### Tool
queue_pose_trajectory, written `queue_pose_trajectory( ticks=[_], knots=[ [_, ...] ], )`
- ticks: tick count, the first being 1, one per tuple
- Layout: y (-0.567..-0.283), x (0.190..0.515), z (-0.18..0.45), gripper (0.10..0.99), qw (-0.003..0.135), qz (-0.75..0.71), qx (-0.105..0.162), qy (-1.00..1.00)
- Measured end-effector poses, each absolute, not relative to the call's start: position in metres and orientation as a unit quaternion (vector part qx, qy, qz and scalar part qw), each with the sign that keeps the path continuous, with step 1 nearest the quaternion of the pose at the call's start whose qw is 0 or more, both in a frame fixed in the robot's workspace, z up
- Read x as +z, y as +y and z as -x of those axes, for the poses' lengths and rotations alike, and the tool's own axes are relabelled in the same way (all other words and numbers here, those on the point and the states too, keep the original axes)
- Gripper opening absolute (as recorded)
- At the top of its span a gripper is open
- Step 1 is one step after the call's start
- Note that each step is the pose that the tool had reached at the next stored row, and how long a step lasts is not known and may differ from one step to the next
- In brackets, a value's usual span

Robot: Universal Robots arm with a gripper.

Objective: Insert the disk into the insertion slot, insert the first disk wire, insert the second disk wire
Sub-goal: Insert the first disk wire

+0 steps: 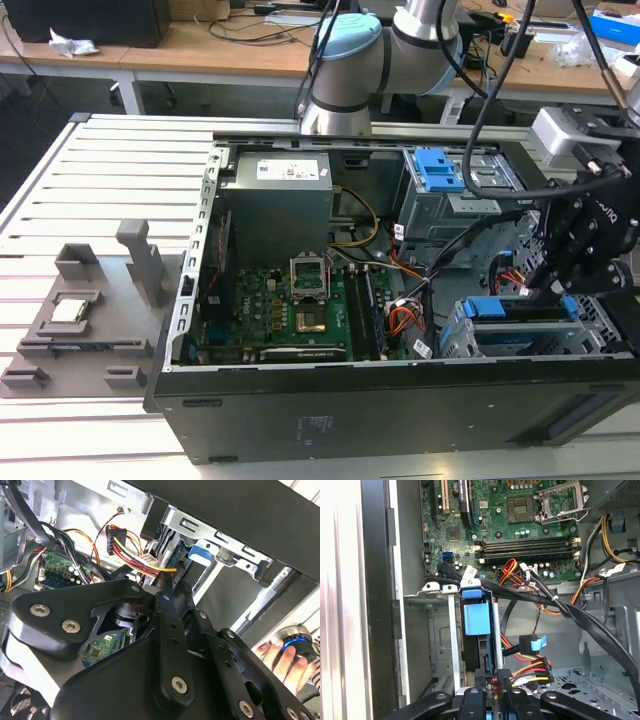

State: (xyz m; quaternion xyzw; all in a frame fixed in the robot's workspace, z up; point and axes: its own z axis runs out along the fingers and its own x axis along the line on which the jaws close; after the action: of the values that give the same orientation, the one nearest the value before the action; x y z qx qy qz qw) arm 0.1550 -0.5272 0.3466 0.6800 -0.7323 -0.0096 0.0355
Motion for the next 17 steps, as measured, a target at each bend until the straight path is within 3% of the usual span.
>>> queue_pose_trajectory(
  ticks=[3,4,6,17],
  knots=[
    [-0.526,0.361,-0.155,0.227,0.036,-0.68,-0.01,-0.732],
    [-0.526,0.363,-0.155,0.157,0.036,-0.68,-0.01,-0.732],
    [-0.526,0.364,-0.155,0.106,0.036,-0.68,-0.01,-0.732],
    [-0.526,0.367,-0.155,0.114,0.036,-0.68,-0.01,-0.732]
  ],
)
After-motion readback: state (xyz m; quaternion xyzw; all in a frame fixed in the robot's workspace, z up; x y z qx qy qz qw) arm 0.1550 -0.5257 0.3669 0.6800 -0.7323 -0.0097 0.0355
